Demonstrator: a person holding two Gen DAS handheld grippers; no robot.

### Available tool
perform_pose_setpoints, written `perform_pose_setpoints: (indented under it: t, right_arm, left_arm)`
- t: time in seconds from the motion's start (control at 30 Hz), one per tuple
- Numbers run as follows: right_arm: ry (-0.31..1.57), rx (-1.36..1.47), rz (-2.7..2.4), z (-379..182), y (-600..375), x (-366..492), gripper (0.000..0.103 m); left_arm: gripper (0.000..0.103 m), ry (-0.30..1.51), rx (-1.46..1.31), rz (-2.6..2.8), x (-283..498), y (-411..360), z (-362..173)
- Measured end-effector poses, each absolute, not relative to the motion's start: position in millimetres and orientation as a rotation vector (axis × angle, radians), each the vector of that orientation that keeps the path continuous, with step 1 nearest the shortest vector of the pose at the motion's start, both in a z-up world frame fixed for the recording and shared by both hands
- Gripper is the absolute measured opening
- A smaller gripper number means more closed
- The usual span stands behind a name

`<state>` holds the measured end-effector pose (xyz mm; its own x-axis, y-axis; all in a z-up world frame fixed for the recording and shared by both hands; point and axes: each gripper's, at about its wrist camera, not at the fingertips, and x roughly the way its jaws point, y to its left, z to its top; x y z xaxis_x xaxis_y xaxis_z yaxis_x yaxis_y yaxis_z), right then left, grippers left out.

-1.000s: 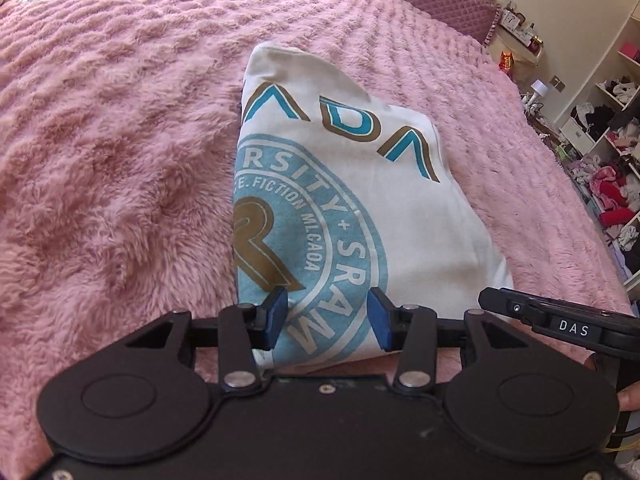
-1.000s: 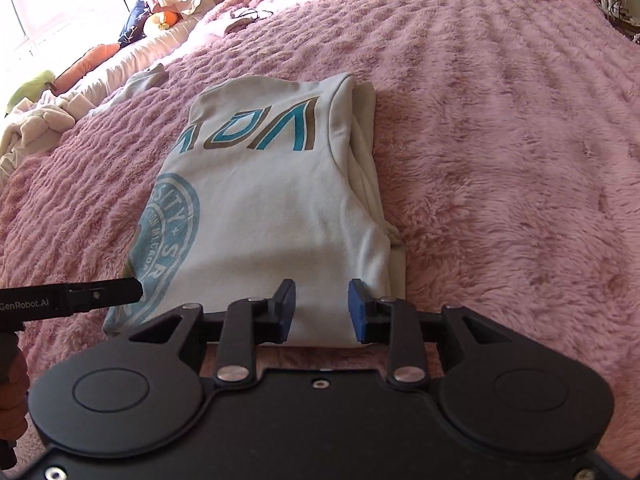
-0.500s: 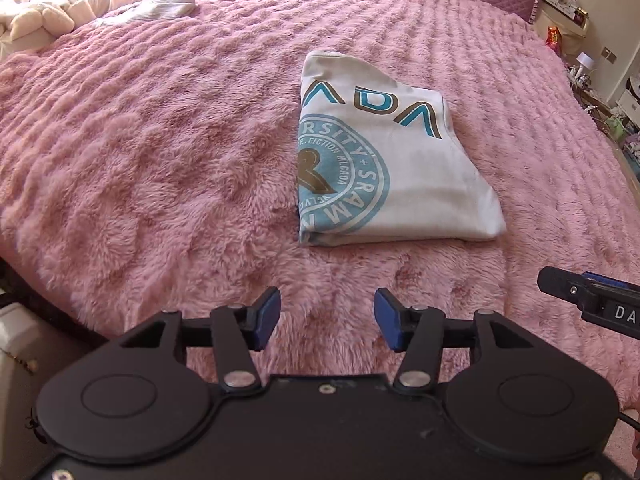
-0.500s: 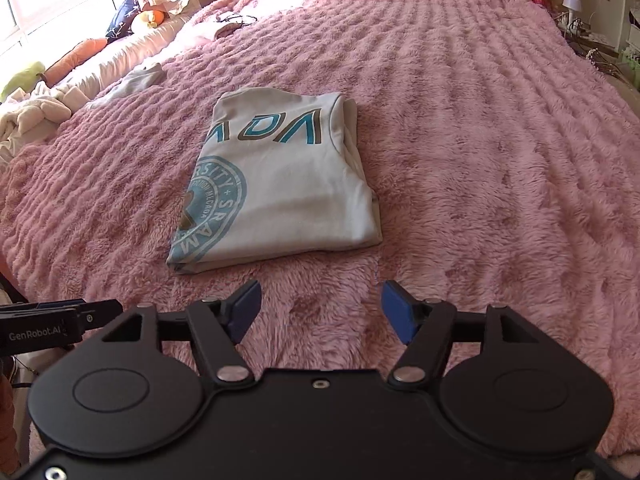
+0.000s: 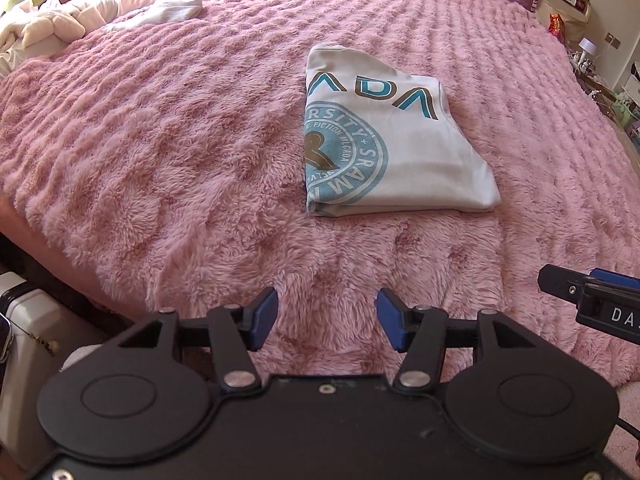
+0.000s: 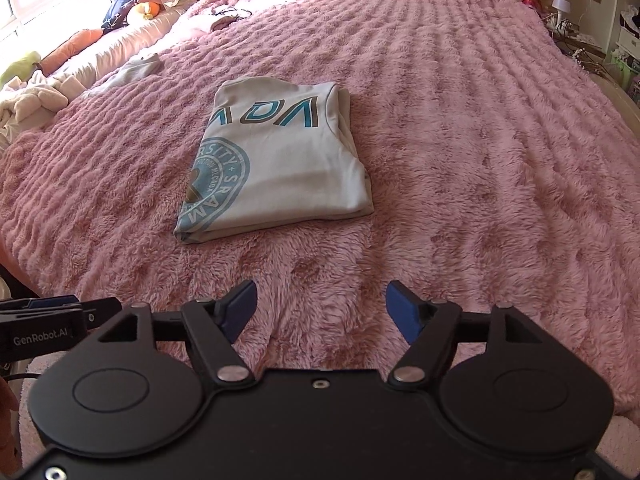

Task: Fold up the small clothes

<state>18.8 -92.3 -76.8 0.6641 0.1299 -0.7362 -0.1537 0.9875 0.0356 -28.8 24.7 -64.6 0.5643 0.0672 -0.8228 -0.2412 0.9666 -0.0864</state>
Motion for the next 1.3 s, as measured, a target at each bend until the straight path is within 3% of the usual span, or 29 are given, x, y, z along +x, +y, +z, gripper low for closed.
perform_pose_setpoints:
  t: [0.1, 0.3, 0.43, 1.3]
  right_arm:
    - [0.827, -0.041, 0.158, -77.0, -89.4, 18.1, 0.082]
    - [0.831, -0.038, 0.150, -77.3, -90.2, 19.7, 0.085]
    - [0.822, -0.033, 0.141, -78.5, -91.2, 20.1, 0.096]
    - [0.817, -0.050, 0.132, -75.9, -89.8, 19.0, 0.096]
  left_arm:
    - [0.056, 0.960, -0.202, 0.180, -27.1, 25.1, -64.6]
    - [0.057, 0.970, -0.198, 0.173, -23.2, 24.6, -64.2]
    - [0.057, 0.974, -0.188, 0.171, -21.3, 23.3, -63.9]
    - [0.060, 1.010, -0.168, 0.165, -13.8, 21.9, -66.7]
